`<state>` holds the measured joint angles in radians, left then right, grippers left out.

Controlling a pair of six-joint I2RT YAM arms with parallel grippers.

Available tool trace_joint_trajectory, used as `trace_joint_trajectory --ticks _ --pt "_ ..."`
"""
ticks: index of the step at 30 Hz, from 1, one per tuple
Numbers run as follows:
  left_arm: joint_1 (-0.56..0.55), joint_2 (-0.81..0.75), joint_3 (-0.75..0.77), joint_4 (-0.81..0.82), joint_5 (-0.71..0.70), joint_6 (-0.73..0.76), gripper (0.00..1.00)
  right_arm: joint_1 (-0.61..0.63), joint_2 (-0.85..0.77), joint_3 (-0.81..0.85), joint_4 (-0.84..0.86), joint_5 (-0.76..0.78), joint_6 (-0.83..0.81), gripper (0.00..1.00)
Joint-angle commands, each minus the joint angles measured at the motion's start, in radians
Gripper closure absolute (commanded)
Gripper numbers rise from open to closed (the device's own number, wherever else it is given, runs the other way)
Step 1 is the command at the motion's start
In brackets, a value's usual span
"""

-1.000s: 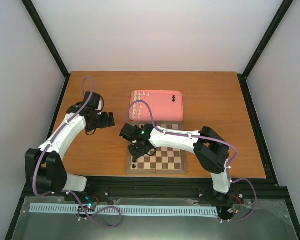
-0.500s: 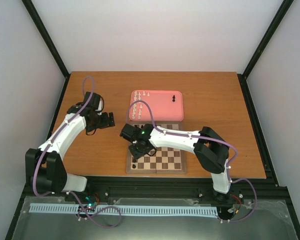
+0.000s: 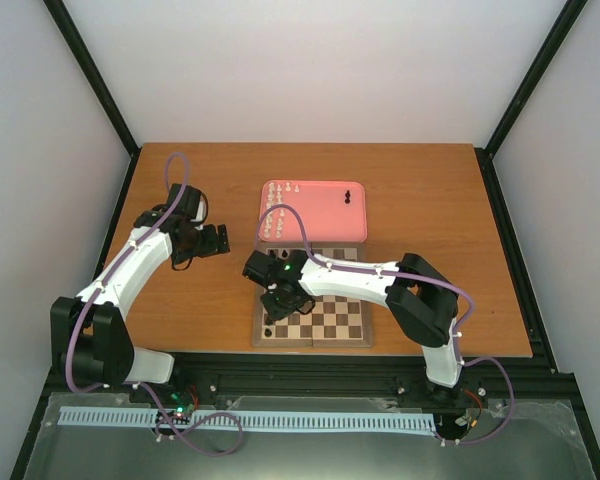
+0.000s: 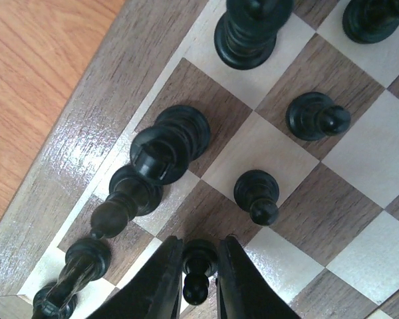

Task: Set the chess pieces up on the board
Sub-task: Place the chess piece on the chessboard.

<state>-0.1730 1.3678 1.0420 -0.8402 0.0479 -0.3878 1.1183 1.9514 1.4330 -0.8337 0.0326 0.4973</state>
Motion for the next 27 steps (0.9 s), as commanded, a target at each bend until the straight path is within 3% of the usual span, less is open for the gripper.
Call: trace_joint_trajectory --ticks 1,27 --pt "0.001 -0.013 0.003 0.01 -0.01 0.021 0.0 -0.002 0.0 -0.012 0.013 0.0 0.004 0.82" --pt "0.003 -0.019 -0.002 0.016 0.003 0.018 0.0 -0.003 -0.186 -0.026 -0.036 0.03 0.033 0.66"
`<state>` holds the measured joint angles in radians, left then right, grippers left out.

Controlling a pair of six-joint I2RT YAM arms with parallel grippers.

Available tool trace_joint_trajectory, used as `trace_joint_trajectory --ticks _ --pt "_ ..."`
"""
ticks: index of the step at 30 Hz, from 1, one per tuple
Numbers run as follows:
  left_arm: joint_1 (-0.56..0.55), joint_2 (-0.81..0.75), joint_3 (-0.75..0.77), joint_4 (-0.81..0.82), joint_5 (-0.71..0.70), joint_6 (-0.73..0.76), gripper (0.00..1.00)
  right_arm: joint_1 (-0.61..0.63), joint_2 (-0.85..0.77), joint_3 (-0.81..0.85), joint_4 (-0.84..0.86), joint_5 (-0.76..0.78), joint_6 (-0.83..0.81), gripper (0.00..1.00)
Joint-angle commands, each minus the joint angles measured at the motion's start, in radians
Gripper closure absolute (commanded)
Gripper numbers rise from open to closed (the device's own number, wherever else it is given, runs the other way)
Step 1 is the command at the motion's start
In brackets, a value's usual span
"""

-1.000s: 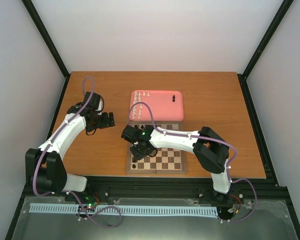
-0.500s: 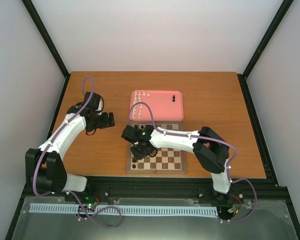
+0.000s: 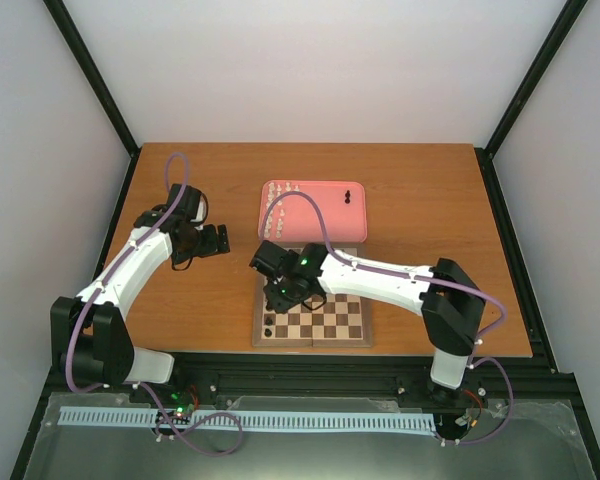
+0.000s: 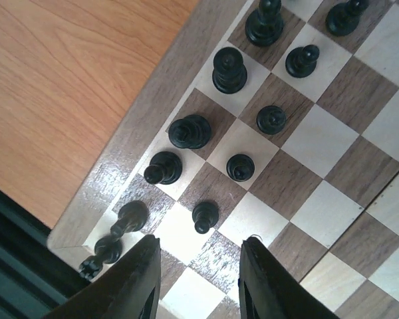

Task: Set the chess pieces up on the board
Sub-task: Place the chess piece on the chessboard, then adjust the chess piece on the chessboard.

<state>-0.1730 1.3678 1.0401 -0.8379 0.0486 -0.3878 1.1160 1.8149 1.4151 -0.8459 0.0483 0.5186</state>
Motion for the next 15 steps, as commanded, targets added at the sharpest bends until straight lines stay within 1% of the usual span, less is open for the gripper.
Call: trace_joint_trajectory --ticks 1,3,5,7,10,15 --pt "0.003 -0.019 -0.002 0.015 0.002 0.018 0.0 -0.001 -0.049 -0.013 -0.031 0.011 0.012 0.67" --pt "0.003 -0.02 -0.002 0.016 0.003 0.017 0.0 -0.001 -0.044 -0.024 -0.043 0.004 0.014 0.75" --pt "0.003 -0.019 -0.003 0.016 0.004 0.017 0.0 -0.001 -0.041 -0.038 -0.045 -0.003 0.017 0.88" --pt "0.003 -0.02 -0.005 0.016 0.004 0.017 0.0 -0.001 -0.041 -0.044 -0.047 -0.009 0.016 0.94" --pt "0.003 -0.019 -0.007 0.017 0.003 0.017 0.0 -0.001 -0.032 -0.047 -0.052 -0.022 0.015 0.97" --pt "0.003 -0.017 -0.009 0.019 0.0 0.017 0.0 -0.001 -0.023 -0.078 -0.011 -0.082 -0.003 0.97"
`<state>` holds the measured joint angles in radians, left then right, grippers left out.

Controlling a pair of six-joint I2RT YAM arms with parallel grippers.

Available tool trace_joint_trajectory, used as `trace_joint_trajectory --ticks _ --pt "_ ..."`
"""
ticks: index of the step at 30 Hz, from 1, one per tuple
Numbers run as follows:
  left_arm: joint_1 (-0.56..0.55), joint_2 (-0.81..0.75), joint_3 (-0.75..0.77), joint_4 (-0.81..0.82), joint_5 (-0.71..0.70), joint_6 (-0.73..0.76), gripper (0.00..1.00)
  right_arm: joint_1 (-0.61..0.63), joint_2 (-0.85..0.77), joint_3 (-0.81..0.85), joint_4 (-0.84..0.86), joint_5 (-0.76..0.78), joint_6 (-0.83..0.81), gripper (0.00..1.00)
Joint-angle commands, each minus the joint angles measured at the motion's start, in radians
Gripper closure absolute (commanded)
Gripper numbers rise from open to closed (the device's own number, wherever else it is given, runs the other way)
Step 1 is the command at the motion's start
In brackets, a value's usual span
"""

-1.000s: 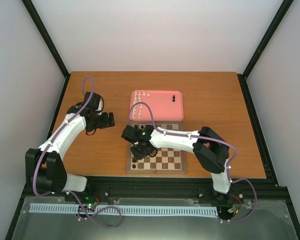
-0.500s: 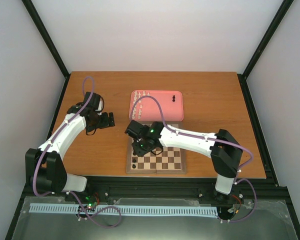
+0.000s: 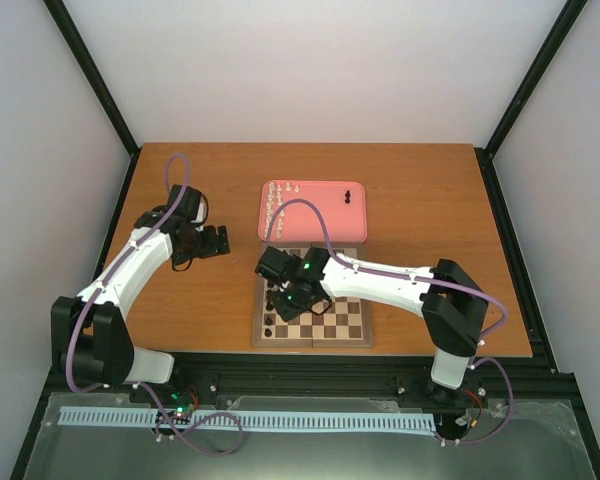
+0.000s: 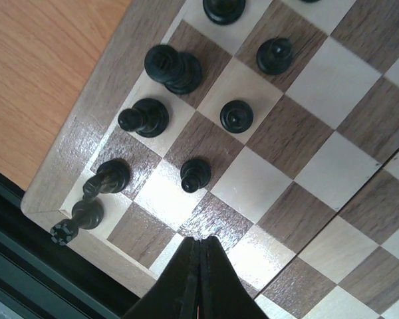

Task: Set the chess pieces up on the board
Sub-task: Adjust the chess piece on the chessboard.

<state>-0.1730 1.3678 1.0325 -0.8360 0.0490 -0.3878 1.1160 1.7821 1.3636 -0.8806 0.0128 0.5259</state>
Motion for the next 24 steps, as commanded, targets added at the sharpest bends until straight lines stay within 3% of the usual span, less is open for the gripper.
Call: trace_joint_trajectory --ticks 1,24 --pt "0.003 -0.014 0.0 0.017 0.0 0.017 0.0 -0.001 0.018 -0.029 0.03 -0.059 -0.019 0.97" --pt "0.003 0.008 0.014 0.009 -0.025 0.021 0.0 -0.031 0.079 -0.083 0.098 -0.129 -0.053 0.97"
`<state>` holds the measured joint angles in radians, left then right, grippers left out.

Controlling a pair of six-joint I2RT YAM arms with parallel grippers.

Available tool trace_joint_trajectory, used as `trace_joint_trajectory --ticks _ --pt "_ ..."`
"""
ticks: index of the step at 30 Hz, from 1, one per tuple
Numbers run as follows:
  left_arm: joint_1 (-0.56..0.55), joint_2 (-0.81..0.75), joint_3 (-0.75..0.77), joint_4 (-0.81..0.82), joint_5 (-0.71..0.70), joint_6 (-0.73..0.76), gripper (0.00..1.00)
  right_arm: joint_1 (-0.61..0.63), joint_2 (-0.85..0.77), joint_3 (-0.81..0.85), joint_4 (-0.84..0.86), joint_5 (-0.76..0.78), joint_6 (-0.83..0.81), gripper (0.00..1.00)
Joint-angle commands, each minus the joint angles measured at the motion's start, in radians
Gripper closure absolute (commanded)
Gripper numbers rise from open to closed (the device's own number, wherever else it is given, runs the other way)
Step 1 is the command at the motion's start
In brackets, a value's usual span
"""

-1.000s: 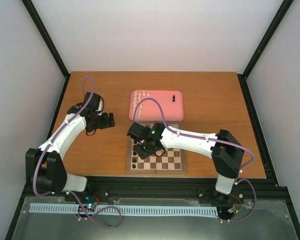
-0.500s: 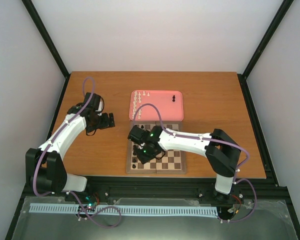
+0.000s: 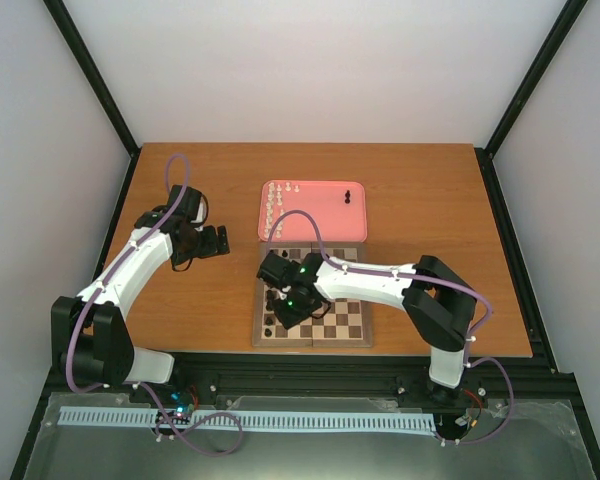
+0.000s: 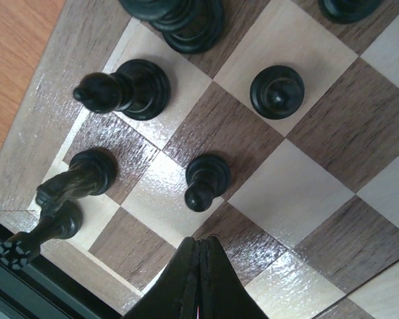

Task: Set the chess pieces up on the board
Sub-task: Adjust the chess piece on the chessboard.

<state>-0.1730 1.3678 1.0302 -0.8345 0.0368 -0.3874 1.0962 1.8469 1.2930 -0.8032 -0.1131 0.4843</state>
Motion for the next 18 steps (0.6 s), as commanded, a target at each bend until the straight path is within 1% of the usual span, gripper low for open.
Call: trace_joint_trajectory --ticks 1,18 --pt "0.003 0.008 0.017 0.008 -0.014 0.02 0.0 -0.012 0.015 -0.014 0.022 -0.003 -0.012 0.97" --pt "0.003 0.001 0.018 0.0 -0.026 0.02 0.0 -0.018 0.038 -0.014 0.041 -0.016 -0.021 0.97"
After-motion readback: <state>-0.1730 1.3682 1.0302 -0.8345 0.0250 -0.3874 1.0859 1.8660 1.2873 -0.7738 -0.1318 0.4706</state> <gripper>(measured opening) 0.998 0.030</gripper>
